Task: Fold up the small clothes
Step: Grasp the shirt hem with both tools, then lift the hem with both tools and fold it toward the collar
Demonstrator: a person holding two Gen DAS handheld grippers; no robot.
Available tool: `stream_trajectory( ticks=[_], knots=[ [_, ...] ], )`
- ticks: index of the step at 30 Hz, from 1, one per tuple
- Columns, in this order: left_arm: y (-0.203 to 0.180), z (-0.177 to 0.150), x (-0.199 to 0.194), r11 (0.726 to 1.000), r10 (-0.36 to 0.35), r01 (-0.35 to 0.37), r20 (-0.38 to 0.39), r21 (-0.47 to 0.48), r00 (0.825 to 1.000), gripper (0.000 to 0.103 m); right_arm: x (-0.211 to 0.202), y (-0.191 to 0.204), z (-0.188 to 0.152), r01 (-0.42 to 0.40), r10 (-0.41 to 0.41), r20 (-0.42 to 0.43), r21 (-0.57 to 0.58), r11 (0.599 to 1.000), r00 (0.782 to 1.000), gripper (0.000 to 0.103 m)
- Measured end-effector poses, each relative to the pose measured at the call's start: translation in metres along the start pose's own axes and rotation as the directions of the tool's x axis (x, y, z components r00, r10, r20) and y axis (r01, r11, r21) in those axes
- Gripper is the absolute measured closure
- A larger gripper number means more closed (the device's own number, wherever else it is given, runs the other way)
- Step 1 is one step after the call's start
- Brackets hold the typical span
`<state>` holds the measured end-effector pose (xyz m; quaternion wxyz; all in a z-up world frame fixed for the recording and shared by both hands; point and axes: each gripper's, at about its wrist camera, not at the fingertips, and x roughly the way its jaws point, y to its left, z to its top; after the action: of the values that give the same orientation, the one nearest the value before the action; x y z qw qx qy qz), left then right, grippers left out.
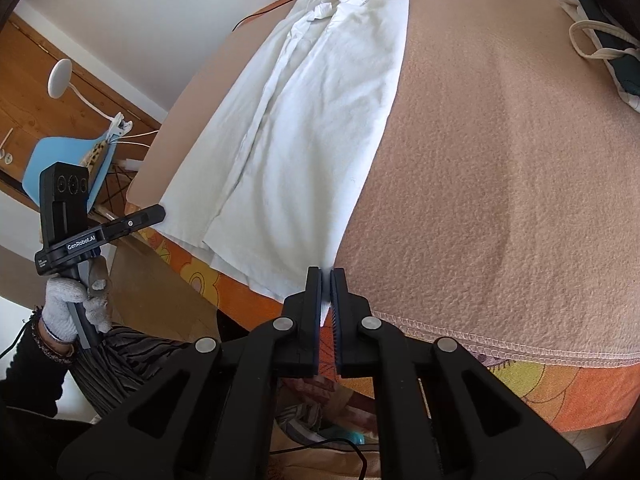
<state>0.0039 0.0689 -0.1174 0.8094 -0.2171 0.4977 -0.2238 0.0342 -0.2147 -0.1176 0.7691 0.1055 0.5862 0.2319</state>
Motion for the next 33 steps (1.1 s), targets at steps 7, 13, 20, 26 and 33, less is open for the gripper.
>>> stream_trajectory(
  ticks=[7, 13, 20, 26, 33],
  knots=[
    [0.009, -0.004, 0.010, 0.997, -0.035, 0.031, -0.061, -0.075, 0.998, 0.079, 0.003, -0.001, 0.000, -0.042, 0.042, 0.015, 0.010, 0.999, 0.999, 0.065],
    [0.005, -0.002, 0.007, 0.996, -0.063, 0.060, -0.044, -0.062, 0.997, 0.099, 0.011, 0.000, 0.001, -0.072, 0.072, -0.006, 0.011, 0.997, 0.997, 0.093],
    [-0.002, 0.011, -0.006, 0.981, -0.167, 0.168, 0.027, -0.097, 0.986, 0.099, 0.003, -0.018, 0.007, -0.241, 0.239, 0.031, 0.140, 0.960, 0.971, 0.095],
    [0.000, 0.038, -0.008, 0.967, -0.208, 0.218, 0.087, -0.134, 0.974, 0.099, -0.015, -0.029, 0.025, -0.344, 0.326, 0.114, 0.211, 0.915, 0.938, 0.096],
    [-0.005, 0.080, 0.001, 0.974, -0.182, 0.196, 0.124, -0.112, 0.975, 0.099, -0.026, -0.045, 0.068, -0.352, 0.314, 0.181, 0.253, 0.901, 0.932, 0.096]
  ],
)
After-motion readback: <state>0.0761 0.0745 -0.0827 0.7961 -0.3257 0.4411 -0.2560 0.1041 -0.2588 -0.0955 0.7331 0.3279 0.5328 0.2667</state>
